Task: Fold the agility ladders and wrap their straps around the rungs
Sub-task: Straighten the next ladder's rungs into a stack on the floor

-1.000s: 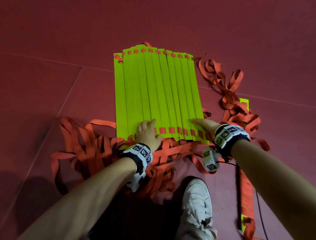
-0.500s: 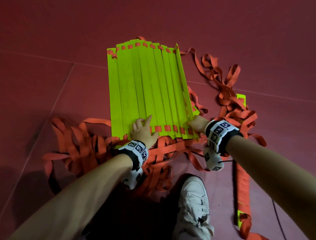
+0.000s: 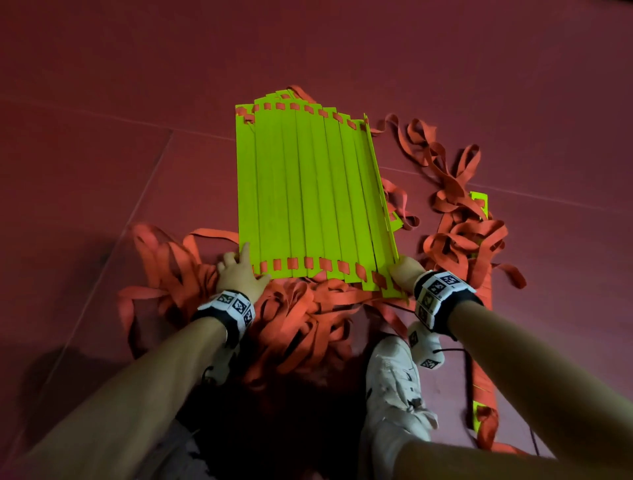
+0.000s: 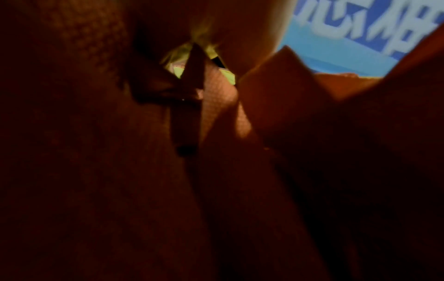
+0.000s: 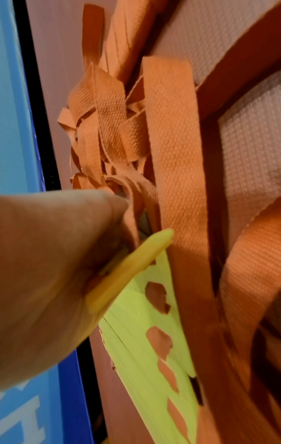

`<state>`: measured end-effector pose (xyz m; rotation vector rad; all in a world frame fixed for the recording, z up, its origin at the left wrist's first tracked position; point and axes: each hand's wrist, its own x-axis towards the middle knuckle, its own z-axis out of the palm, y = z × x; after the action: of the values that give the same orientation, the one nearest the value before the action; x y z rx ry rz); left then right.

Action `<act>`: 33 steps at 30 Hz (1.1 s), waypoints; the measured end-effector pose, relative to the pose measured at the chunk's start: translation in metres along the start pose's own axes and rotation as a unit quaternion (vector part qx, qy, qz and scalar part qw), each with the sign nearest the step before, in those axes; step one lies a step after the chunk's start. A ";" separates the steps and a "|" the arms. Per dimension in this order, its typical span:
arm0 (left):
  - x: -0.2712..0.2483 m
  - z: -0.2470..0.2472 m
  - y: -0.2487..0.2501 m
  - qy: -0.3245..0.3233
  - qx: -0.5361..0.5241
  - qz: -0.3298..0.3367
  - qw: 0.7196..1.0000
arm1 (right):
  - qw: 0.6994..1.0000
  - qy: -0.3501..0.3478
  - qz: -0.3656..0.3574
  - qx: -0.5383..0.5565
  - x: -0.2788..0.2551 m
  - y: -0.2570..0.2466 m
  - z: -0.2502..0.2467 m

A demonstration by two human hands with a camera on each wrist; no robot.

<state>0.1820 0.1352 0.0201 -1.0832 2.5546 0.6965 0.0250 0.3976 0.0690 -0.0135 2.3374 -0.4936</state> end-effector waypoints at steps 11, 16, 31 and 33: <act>-0.002 -0.011 -0.013 -0.003 -0.175 -0.031 0.984 | 0.998 -0.013 0.003 -0.061 0.002 -0.020 0.010; 0.031 -0.027 0.003 0.021 -0.196 0.011 0.980 | 0.999 0.018 0.018 -0.024 0.000 -0.020 0.011; 0.052 -0.016 0.042 -0.102 -0.382 -0.031 0.918 | 0.963 0.187 0.051 0.189 0.009 0.022 -0.021; 0.053 -0.016 0.034 -0.040 -0.254 -0.014 0.966 | 0.958 0.198 0.052 0.199 0.009 0.028 -0.024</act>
<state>0.1205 0.1158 0.0218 -1.1977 2.3422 1.4088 0.0057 0.4308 0.0685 0.4331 2.5573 -0.9796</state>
